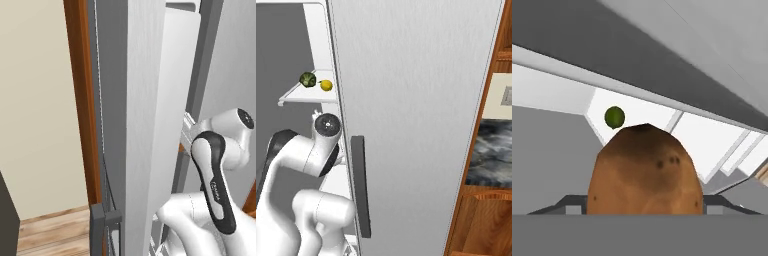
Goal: Take the lime and potato from the second highest rack and move them to the highest rack where the lemon and broccoli are located, to maximize freezer space. Close the freezer door after rearranging.
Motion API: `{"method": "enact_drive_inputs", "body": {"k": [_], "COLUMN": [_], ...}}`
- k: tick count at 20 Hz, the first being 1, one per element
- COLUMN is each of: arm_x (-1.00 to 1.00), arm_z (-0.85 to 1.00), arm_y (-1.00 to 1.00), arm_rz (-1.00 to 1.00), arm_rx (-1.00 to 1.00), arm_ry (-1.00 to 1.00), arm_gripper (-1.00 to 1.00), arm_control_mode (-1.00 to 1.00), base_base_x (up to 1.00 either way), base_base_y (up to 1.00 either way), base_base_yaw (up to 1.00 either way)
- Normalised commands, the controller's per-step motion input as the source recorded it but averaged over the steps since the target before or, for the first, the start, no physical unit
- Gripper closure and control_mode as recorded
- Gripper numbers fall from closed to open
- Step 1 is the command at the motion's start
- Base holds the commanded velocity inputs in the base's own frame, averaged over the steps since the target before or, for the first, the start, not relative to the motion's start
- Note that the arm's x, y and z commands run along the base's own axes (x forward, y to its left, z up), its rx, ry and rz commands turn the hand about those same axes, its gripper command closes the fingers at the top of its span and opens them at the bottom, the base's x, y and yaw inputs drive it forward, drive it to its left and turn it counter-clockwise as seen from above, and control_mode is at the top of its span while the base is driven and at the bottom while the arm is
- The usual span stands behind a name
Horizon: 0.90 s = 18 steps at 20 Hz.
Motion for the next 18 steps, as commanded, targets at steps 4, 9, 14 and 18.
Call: {"method": "enact_drive_inputs", "body": {"k": [4, 9, 14, 18], "arm_x": [-0.81, -0.64, -0.05, 0.27], "arm_z": [1.0, 1.0, 0.99, 0.79], "arm_y": [-0.18, 0.0, 0.01, 0.11], "arm_rz": [0.0, 0.0, -0.01, -0.05], "arm_rx": [0.01, 0.0, 0.0, -0.01], "arm_ry": [0.0, -0.06, -0.15, -0.07], "arm_gripper": [1.0, 1.0, 1.0, 1.0], "arm_control_mode": [-1.0, -1.0, -1.0, -1.0], "base_base_x": [0.0, 0.0, 0.0, 0.0], "base_base_y": [0.0, 0.0, 0.0, 0.0], "base_base_yaw": [0.0, 0.0, 0.0, 0.0]}}
